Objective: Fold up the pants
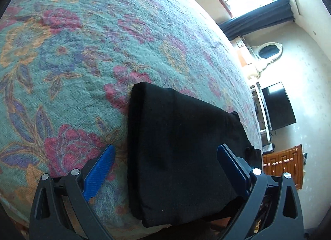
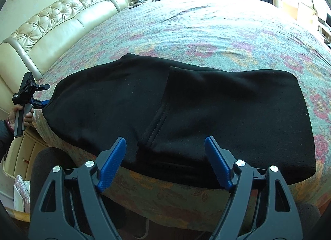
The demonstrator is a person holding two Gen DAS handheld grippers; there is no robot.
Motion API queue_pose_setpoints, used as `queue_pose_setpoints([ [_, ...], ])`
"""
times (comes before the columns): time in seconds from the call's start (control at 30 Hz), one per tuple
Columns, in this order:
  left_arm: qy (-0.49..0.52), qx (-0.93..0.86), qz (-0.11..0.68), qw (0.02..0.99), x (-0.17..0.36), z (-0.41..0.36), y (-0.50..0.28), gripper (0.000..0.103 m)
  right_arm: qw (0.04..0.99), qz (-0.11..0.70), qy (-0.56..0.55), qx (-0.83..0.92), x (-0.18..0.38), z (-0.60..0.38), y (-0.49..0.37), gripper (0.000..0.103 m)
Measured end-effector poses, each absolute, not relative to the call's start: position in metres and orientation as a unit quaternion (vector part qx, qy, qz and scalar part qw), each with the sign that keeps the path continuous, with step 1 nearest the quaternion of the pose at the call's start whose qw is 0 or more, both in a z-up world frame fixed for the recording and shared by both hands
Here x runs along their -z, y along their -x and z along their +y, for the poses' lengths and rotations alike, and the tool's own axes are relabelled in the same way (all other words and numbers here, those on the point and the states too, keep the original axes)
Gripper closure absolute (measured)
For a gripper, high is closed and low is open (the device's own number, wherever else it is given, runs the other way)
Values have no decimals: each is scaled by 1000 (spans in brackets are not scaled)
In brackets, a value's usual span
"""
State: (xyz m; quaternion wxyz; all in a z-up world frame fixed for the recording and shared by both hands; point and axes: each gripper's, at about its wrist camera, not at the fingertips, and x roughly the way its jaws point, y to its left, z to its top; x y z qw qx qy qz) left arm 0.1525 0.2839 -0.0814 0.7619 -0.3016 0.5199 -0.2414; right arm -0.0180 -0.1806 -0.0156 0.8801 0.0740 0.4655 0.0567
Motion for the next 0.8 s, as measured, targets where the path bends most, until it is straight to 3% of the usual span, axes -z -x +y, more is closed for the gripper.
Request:
queue_pose_setpoints([
  [0.3,335,317,489,741,88,271,-169,5,874,476,-76,-58,23,-177,13,24],
  [0.73,277,324,511,746,88,239,-175,6,872,478,-86,-62,26,-182,11,23],
  [0.8,266,312,514,753,86,231,-177,12,872,477,-88,-63,26,-182,11,23],
])
